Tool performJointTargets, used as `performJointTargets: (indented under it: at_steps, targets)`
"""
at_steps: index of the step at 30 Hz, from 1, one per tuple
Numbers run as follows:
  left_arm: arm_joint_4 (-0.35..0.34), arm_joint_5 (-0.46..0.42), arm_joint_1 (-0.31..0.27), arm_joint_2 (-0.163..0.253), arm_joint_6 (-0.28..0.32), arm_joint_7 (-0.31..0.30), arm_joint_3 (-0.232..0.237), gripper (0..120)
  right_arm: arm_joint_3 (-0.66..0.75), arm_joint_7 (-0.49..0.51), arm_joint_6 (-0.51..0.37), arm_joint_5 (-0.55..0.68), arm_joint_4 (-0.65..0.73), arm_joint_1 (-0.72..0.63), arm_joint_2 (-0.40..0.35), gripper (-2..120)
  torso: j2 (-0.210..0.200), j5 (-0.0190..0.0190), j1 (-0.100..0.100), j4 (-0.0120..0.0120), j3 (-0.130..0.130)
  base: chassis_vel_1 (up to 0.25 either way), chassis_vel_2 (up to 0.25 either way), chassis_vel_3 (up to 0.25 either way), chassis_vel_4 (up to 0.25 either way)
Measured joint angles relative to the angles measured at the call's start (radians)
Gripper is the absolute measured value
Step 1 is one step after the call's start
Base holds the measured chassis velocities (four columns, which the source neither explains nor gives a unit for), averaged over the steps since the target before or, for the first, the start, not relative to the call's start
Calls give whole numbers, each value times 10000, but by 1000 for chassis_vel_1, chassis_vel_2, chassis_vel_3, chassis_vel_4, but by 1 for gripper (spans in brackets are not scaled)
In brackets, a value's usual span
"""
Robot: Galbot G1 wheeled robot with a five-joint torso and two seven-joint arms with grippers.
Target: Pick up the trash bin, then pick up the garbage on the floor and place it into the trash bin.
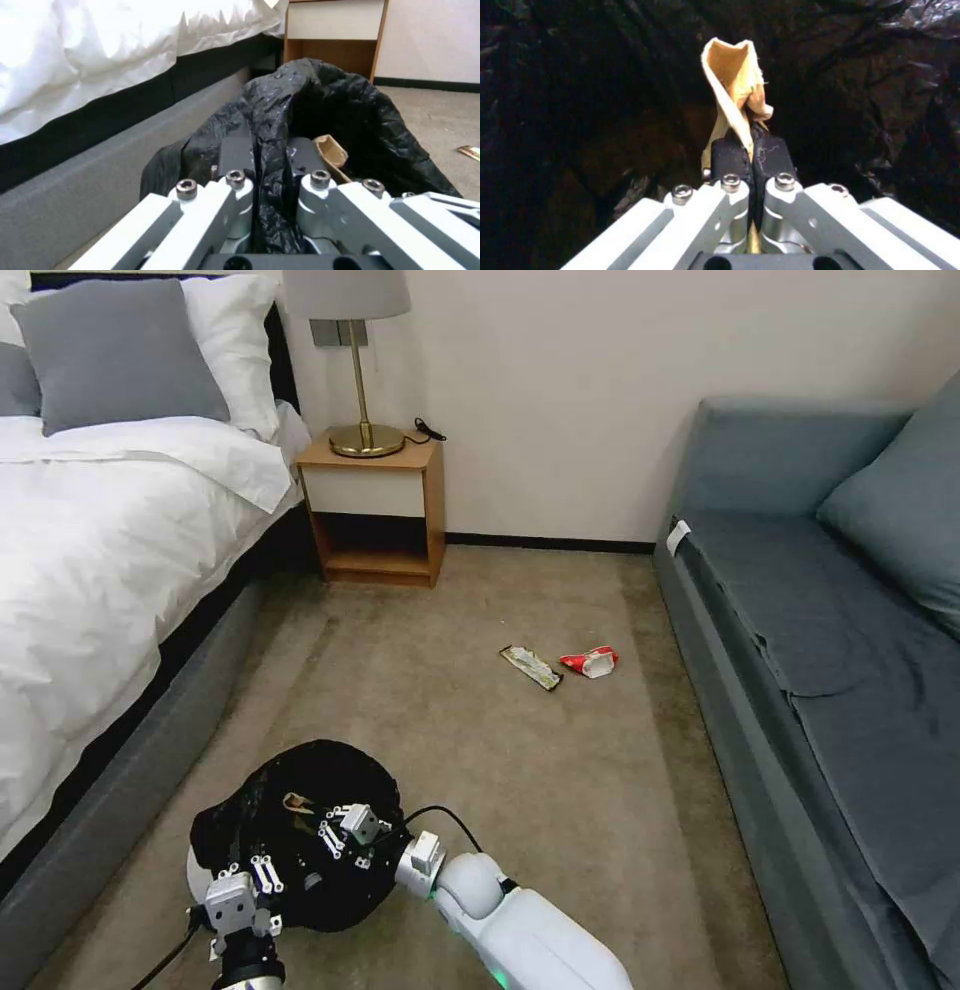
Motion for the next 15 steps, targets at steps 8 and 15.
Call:
performJointTargets:
  at_steps: [8,15]
  targets:
    - [26,-27,-25,53,-7,27,-85,6,14,31,13,-106,-51,-7,-49,30,0,1,0,0,0,0,0,0,0]
    - [95,-45,-46,54,-51,36,-120,6,39,37,13,-151,-43,-12,-105,52,0,1,0,0,0,0,0,0,0]
